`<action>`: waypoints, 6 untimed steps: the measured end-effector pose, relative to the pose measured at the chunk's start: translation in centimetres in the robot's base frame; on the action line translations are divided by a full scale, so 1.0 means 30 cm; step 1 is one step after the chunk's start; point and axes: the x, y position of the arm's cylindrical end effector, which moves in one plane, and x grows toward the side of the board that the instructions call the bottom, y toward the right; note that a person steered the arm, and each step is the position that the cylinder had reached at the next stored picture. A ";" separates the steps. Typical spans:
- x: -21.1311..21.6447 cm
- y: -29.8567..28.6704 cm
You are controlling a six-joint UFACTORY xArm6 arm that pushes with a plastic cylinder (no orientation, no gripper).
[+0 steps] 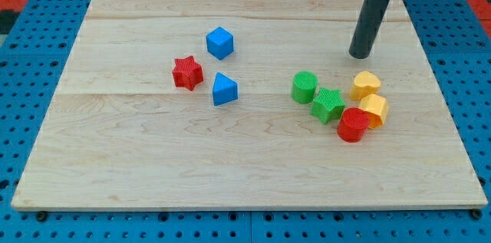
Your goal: Move the blue triangle to the left side of the green circle
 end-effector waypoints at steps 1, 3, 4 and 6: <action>0.158 -0.021; 0.165 -0.131; 0.008 -0.202; 0.092 -0.859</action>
